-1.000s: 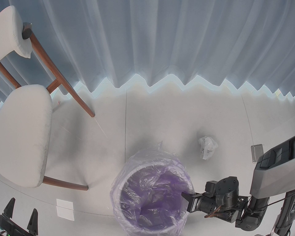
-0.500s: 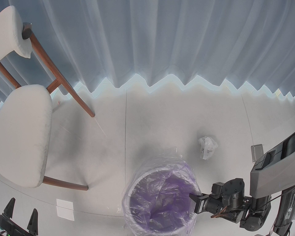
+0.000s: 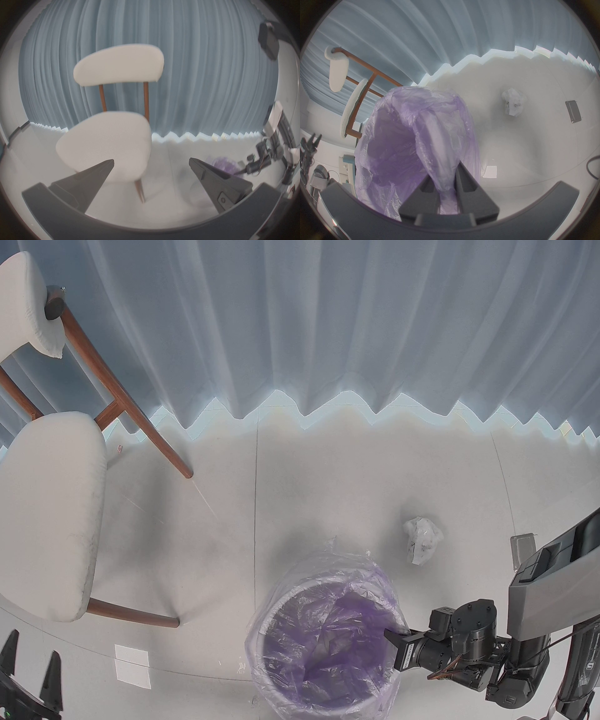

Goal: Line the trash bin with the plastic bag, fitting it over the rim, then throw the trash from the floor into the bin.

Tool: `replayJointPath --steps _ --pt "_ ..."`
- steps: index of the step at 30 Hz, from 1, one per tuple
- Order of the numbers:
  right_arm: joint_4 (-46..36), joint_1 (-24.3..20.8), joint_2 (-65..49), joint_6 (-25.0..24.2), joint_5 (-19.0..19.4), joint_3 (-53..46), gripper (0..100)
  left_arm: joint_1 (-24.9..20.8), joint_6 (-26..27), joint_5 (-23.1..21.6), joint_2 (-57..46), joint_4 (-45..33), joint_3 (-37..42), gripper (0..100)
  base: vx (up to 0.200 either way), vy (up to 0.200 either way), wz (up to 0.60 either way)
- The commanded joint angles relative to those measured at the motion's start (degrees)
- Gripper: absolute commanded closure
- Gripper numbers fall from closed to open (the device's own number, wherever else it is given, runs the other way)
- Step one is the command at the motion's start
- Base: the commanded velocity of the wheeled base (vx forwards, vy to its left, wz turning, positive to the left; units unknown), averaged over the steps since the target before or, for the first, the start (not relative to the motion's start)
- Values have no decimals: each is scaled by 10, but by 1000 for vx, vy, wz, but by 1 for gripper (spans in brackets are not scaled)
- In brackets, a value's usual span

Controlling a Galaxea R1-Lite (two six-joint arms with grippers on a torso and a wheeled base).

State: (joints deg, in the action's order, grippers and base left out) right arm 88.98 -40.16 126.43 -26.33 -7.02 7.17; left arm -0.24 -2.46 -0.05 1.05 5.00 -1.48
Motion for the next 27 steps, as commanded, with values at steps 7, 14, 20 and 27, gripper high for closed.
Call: replayJointPath --steps 7,14,20,27 --pt "-70 -2 -29 62 4 128 100 -225 -102 -56 218 9 -179 0 0 0 0" --pt "-151 29 -65 58 46 202 100 -320 -244 -91 393 153 -242 0 0 0 0" --pt "-166 46 -101 19 74 212 100 -305 -264 -149 537 234 -293 0 0 0 0" --pt "-184 64 -102 0 95 217 100 -203 -281 -179 637 238 -295 0 0 0 0"
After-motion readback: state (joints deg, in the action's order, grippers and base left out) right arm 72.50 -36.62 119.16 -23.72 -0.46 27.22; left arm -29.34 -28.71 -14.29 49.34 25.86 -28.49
